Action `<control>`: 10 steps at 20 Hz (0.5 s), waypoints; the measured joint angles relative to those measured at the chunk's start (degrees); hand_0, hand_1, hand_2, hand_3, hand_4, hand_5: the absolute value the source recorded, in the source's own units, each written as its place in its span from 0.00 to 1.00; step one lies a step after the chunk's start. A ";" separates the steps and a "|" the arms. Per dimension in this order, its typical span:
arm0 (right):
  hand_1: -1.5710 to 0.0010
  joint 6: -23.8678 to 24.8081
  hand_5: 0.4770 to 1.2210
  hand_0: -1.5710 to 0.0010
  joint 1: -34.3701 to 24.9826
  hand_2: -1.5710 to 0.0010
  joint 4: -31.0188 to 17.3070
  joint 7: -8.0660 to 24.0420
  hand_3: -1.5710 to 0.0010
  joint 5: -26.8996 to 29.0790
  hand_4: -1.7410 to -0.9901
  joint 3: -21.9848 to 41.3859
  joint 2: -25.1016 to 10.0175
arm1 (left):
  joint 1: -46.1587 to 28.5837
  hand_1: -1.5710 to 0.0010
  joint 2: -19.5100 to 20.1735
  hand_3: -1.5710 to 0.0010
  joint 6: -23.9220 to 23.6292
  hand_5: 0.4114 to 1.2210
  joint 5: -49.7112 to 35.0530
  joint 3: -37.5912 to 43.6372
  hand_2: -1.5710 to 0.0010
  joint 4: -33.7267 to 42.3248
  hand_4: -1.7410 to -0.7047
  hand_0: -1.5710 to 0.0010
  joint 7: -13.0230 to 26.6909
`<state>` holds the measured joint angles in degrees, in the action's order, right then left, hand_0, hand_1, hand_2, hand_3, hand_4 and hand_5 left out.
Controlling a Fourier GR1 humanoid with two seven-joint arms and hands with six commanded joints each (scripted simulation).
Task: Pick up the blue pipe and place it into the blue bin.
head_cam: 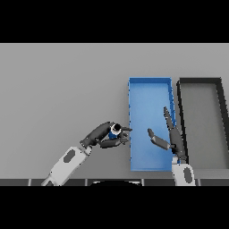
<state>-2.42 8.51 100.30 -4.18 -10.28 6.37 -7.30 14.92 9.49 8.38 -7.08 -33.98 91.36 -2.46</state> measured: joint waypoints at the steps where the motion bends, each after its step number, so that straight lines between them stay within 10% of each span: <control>1: 1.00 -0.14 0.17 1.00 0.11 1.00 0.13 0.33 1.00 0.20 0.77 0.02 0.05 | 0.04 0.00 -0.18 0.05 -0.21 1.00 0.37 -0.08 0.00 -0.20 0.00 0.00 0.25; 6: 1.00 -1.91 0.20 1.00 0.44 1.00 1.68 0.37 1.00 3.06 0.73 -0.03 0.38 | -0.39 0.00 -0.73 0.05 -0.42 1.00 0.91 -0.29 0.00 -0.56 0.00 0.00 0.36; 10: 1.00 -12.95 0.11 1.00 -2.07 1.00 8.23 2.11 1.00 18.93 0.65 -1.71 -4.27 | 0.18 0.00 -0.46 0.05 0.09 1.00 0.78 -0.04 0.00 -0.40 0.00 0.00 0.94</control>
<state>-15.36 6.43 108.53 -2.06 8.65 4.66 -11.57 15.11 9.03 8.48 -6.29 -34.02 90.96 -1.52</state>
